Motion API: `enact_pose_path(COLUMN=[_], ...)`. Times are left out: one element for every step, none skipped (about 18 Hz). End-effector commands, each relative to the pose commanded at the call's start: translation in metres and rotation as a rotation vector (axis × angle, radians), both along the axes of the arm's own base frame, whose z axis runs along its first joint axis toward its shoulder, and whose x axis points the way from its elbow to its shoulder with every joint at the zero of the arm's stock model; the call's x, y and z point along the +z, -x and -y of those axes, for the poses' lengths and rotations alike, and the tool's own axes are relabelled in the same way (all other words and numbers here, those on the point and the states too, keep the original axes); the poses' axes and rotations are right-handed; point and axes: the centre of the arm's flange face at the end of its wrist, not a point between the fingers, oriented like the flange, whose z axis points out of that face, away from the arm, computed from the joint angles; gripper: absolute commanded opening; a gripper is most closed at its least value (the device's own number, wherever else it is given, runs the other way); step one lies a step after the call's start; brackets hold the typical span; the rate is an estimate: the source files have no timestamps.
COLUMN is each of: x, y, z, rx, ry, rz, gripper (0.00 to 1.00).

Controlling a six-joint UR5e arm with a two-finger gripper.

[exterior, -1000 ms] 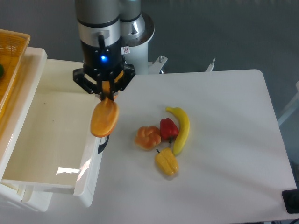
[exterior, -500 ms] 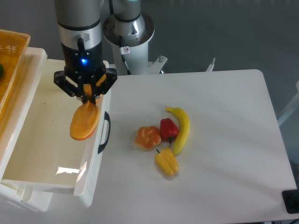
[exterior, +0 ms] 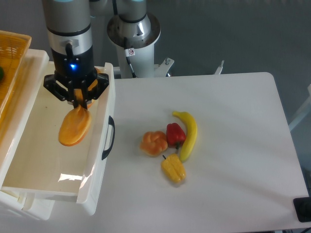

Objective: Place the long bread in the upper white drawer
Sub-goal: 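Carry the bread over the open white drawer, then lower the bread into the drawer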

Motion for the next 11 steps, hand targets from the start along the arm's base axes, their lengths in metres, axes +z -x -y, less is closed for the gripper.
enact_pose_path(x=[-0.002,-0.008,-0.009,-0.012,-0.014,-0.015,-0.015,-0.017,-0.017,-0.016,-0.015], y=[-0.004,-0.004,-0.004,-0.004,-0.005,-0.007,-0.009,-0.01,-0.01,-0.01,-0.01], z=[-0.001,-0.002,-0.002,-0.003,-0.004,-0.004,-0.005,-0.005,-0.004,-0.004,-0.004], rx=[-0.005,-0.006,-0.005,-0.006,-0.008,-0.011,-0.015,-0.016,-0.016,-0.017,-0.017], ry=[0.004,0.012,0.01,0.009,0.008,0.008,0.008,0.01,0.011,0.009,0.007], rz=[0.003,0.008,0.007,0.006,0.006,0.006,0.006,0.007,0.007,0.004,0.003], gripper=[0.03,0.04,0.04,0.04,0.06,0.09,0.11,0.12,0.16,0.2,0.21])
